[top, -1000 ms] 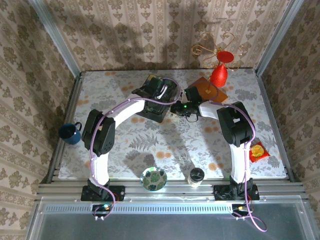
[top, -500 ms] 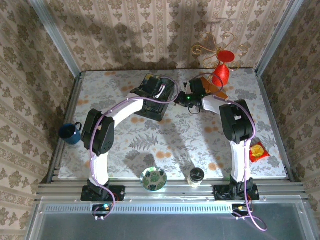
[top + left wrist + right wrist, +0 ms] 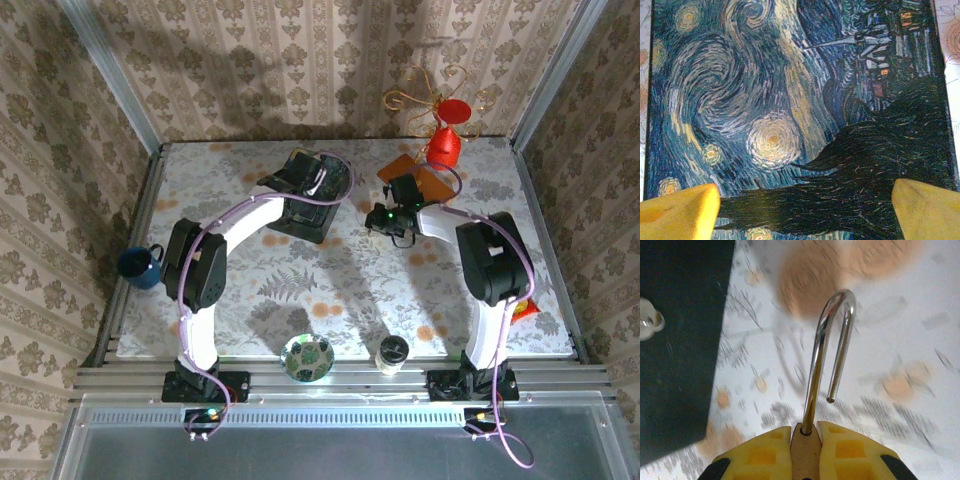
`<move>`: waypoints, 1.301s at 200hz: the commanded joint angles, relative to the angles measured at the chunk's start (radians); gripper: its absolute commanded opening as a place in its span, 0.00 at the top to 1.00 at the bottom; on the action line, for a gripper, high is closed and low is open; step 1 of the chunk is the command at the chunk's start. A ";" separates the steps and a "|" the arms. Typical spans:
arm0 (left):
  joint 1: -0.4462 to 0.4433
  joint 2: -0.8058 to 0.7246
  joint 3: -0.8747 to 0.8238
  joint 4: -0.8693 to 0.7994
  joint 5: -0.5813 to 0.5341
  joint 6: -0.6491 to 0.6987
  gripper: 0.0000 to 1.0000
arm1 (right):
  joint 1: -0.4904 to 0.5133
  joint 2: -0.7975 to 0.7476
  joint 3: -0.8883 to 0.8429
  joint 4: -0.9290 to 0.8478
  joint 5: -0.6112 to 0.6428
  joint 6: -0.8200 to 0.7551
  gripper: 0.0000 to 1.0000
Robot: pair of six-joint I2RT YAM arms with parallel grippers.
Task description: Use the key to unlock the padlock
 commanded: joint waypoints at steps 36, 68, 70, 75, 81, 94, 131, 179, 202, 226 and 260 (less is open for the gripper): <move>0.004 -0.179 -0.052 -0.109 0.057 -0.074 0.00 | 0.048 -0.066 -0.111 -0.135 0.126 -0.067 0.90; 0.009 -0.351 -0.196 -0.010 -0.001 -0.114 0.00 | 0.077 -0.090 -0.124 -0.147 0.230 -0.076 0.53; 0.010 -0.364 -0.210 0.001 -0.006 -0.117 0.00 | 0.079 -0.095 -0.128 -0.146 0.235 -0.079 0.52; 0.014 -0.398 -0.246 0.026 -0.017 -0.122 0.00 | 0.083 -0.113 -0.135 -0.144 0.252 -0.081 0.51; 0.022 -0.438 -0.292 0.059 -0.027 -0.130 0.00 | 0.086 -0.137 -0.145 -0.144 0.270 -0.084 0.49; 0.047 -0.521 -0.389 0.128 -0.037 -0.147 0.00 | 0.088 -0.194 -0.171 -0.142 0.301 -0.096 0.47; 0.110 -0.760 -0.729 0.408 -0.162 -0.096 0.00 | 0.084 -0.414 -0.282 -0.117 0.441 -0.159 0.29; 0.191 -0.915 -0.994 0.637 -0.391 -0.037 0.00 | 0.067 -0.649 -0.437 0.000 0.637 -0.249 0.25; 0.220 -0.918 -1.059 0.724 -0.411 -0.005 0.00 | 0.059 -0.758 -0.556 0.149 0.727 -0.327 0.25; 0.255 -0.921 -1.138 0.847 -0.402 0.031 0.00 | 0.040 -0.858 -0.652 0.299 0.769 -0.404 0.24; 0.286 -0.953 -1.184 0.912 -0.338 0.066 0.00 | 0.013 -0.978 -0.772 0.421 0.810 -0.479 0.22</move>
